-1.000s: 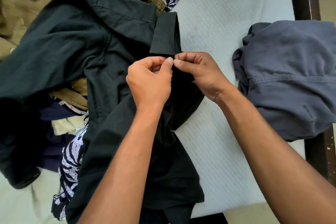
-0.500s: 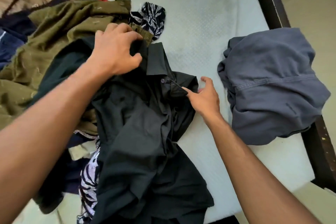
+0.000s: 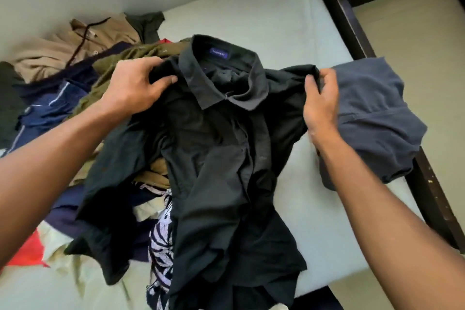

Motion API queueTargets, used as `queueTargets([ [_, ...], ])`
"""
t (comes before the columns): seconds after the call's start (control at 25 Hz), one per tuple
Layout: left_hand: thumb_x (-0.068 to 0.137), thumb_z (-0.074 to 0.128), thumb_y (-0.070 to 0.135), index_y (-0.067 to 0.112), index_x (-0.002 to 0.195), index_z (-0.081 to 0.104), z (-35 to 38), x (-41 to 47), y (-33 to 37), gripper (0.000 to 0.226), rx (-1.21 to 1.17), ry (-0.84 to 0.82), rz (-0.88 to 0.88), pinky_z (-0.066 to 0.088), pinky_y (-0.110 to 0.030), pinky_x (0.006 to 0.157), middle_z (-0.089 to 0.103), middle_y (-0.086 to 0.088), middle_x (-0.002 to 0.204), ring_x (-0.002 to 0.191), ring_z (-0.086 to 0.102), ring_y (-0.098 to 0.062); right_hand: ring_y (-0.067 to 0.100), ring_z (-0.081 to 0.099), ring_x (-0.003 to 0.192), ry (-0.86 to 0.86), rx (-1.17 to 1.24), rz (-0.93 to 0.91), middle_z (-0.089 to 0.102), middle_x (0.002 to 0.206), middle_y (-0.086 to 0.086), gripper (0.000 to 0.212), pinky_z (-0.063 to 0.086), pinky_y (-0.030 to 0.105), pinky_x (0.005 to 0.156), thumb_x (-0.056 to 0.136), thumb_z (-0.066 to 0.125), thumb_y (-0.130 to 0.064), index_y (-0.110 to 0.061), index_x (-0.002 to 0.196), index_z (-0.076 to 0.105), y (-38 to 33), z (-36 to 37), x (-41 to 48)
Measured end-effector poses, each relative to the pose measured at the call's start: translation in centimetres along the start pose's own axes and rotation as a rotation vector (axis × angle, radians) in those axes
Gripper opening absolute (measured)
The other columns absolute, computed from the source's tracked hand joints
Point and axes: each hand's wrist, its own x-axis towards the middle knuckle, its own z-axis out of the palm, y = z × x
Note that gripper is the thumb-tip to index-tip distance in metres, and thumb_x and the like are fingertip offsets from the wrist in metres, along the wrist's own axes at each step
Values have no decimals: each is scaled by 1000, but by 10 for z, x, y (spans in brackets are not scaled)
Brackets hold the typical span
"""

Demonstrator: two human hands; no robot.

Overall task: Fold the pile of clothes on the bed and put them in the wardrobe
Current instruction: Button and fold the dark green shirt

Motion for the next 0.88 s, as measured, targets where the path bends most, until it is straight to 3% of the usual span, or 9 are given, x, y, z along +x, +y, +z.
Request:
queueTargets([
  [0.12, 95, 61, 29, 9, 92, 67, -61, -24, 6, 21, 110, 153, 35, 45, -41, 67, 70, -16, 82, 80, 66, -37, -5, 54, 67, -155, -286, -291, 56, 78, -15, 18, 36, 8, 64, 97, 68, -32, -24, 102, 52, -70, -29, 4],
  [0.24, 98, 53, 27, 9, 100, 64, -99, -53, 19, 21, -38, 205, -154, 48, -45, 76, 69, -18, 92, 90, 64, -37, 8, 61, 92, -470, -563, -333, 64, 98, -14, 51, 45, 23, 82, 79, 82, -55, -27, 116, 63, -118, -46, 15],
  [0.28, 99, 51, 30, 12, 105, 63, -104, -61, 29, 23, -128, 205, -183, 49, -45, 82, 68, -14, 96, 94, 63, -34, 14, 64, 98, -550, -658, -349, 66, 96, -13, 48, 46, 29, 81, 79, 81, -56, -29, 115, 67, -126, -48, 16],
  [0.36, 103, 48, 32, 13, 108, 60, -115, -85, 59, 23, -177, 188, -186, 48, -42, 85, 67, -11, 100, 97, 61, -30, 31, 68, 93, -455, -752, -420, 69, 83, -1, 30, 47, 35, 73, 89, 71, -49, -23, 104, 73, -136, -58, 11],
  [0.44, 103, 52, 36, 11, 102, 59, -130, -116, 90, 27, -98, 185, -140, 45, -38, 78, 66, -11, 92, 89, 61, -29, 36, 67, 90, -256, -637, -500, 73, 89, 10, 21, 52, 42, 74, 94, 65, -35, -18, 104, 72, -146, -73, 1],
  [0.6, 68, 74, 74, 28, 113, 66, -193, -171, 135, 65, 176, 135, -120, 55, -42, 79, 74, -5, 93, 89, 70, -27, 32, 64, 92, -212, -337, -529, 69, 97, 9, 28, 49, 39, 79, 82, 53, -2, -14, 105, 61, -195, -100, -18],
  [0.68, 67, 81, 62, 29, 119, 70, -222, -191, 152, 63, 287, 111, -177, 56, -45, 79, 75, -12, 99, 94, 71, -35, 33, 62, 86, -263, -344, -644, 66, 91, 7, 28, 46, 37, 70, 75, 48, 0, -13, 97, 58, -218, -114, -28],
  [0.76, 71, 67, 41, 23, 113, 74, -248, -204, 172, 46, 315, 277, -271, 56, -47, 76, 74, -19, 99, 94, 69, -42, 32, 61, 80, -245, -307, -663, 63, 85, 4, 28, 40, 33, 66, 74, 47, 1, -12, 96, 58, -247, -131, -37],
  [0.88, 64, 47, 26, 17, 109, 72, -275, -237, 198, 52, 324, 522, -399, 52, -49, 77, 71, -24, 97, 93, 66, -47, 27, 56, 71, -116, -186, -667, 57, 77, -4, 30, 40, 33, 66, 75, 49, -2, -8, 102, 59, -288, -159, -55],
])
